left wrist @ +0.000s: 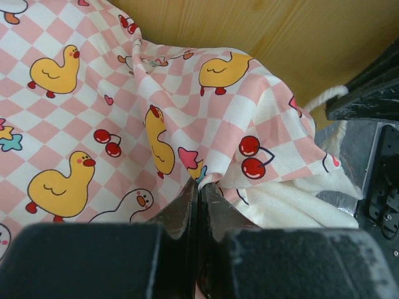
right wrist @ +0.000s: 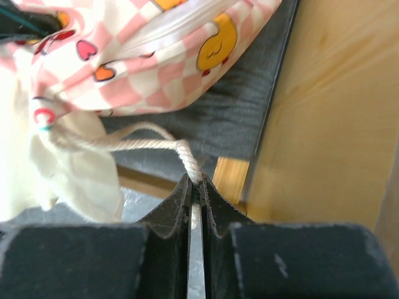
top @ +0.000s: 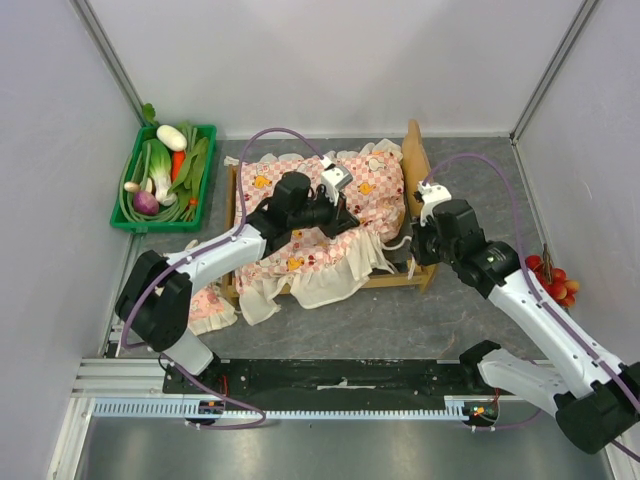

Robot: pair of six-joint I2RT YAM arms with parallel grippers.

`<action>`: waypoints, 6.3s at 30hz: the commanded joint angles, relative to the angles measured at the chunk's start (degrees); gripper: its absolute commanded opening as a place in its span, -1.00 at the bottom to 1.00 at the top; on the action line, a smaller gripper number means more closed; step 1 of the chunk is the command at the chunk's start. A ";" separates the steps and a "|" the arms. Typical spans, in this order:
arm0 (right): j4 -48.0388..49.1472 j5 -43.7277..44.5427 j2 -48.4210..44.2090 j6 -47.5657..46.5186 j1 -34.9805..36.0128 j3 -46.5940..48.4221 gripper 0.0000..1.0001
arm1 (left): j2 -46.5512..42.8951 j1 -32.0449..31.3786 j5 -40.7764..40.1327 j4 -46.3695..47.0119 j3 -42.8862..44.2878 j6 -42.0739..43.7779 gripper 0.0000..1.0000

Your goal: Set up the pet bed

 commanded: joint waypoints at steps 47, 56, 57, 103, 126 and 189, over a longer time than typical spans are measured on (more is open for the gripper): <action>30.36 15.86 9.07 -9.34 7.10 -7.07 -0.69 | 1.73 6.20 7.38 10.27 -0.80 -15.42 -0.95; 28.34 16.57 11.27 -8.03 7.37 -11.90 -0.68 | 1.81 6.82 8.35 11.41 -0.98 -16.65 -0.96; 28.25 16.65 11.71 -7.94 7.46 -11.91 -0.67 | 1.90 6.91 8.44 11.67 -0.98 -16.82 -0.96; 42.39 4.35 13.39 -4.33 7.63 -16.03 -0.11 | 4.01 10.16 11.86 14.49 -1.77 -24.12 -0.96; 48.28 -1.01 16.80 -2.23 7.63 -18.06 -0.05 | 5.06 10.42 13.71 15.37 -1.51 -25.53 -0.96; -2.33 20.50 -12.99 1.37 7.54 5.05 0.42 | 8.06 3.74 28.40 -7.40 13.17 -17.27 -0.11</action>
